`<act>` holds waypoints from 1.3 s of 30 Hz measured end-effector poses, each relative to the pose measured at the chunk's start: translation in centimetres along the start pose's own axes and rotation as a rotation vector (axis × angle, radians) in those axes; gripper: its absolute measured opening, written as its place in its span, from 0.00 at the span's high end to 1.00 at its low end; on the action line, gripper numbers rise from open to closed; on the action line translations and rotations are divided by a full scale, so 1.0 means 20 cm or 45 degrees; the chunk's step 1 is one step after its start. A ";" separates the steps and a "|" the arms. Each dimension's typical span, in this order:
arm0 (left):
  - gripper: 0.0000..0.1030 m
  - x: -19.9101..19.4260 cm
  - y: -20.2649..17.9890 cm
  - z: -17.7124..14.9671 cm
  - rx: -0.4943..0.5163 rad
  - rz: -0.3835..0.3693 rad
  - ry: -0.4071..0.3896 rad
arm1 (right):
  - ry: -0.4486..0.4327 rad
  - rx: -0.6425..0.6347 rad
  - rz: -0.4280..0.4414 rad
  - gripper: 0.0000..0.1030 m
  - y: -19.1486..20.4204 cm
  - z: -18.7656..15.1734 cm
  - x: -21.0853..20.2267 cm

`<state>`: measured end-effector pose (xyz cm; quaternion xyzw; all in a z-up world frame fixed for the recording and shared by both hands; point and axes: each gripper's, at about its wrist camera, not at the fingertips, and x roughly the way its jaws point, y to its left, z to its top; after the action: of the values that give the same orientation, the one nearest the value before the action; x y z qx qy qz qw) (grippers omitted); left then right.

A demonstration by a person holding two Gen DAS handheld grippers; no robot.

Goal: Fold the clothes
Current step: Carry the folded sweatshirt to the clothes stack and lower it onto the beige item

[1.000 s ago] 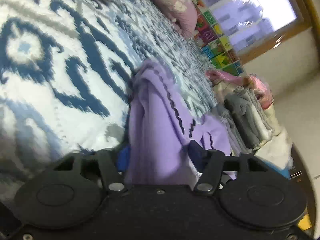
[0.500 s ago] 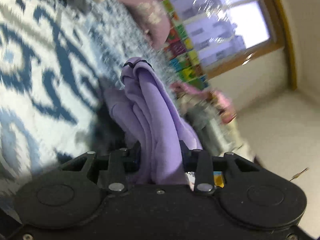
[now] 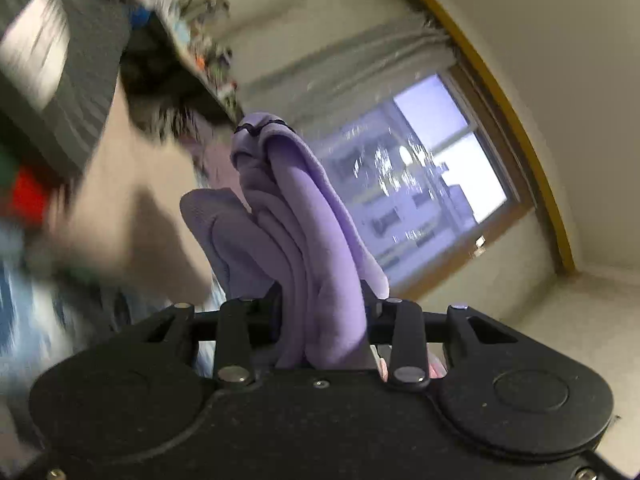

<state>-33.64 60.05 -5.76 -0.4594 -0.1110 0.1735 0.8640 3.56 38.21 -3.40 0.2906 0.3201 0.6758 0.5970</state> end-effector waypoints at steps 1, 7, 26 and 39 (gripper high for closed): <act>0.68 0.02 0.00 0.08 0.013 0.001 -0.023 | 0.010 -0.002 0.002 0.62 0.01 0.03 0.09; 0.39 0.23 0.07 0.46 0.094 0.336 0.000 | 0.087 0.011 -0.094 0.60 -0.05 0.13 0.60; 0.48 0.47 0.12 -0.01 1.110 0.832 0.185 | 0.020 -0.158 -0.328 0.53 -0.25 -0.07 0.84; 0.25 0.07 0.36 -0.21 0.084 0.672 0.050 | 0.003 -0.187 -0.309 0.53 -0.28 -0.10 0.87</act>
<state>-32.31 61.27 -14.03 -0.4474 0.0352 0.3872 0.8054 3.47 55.69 -8.76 0.2046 0.3032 0.6207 0.6935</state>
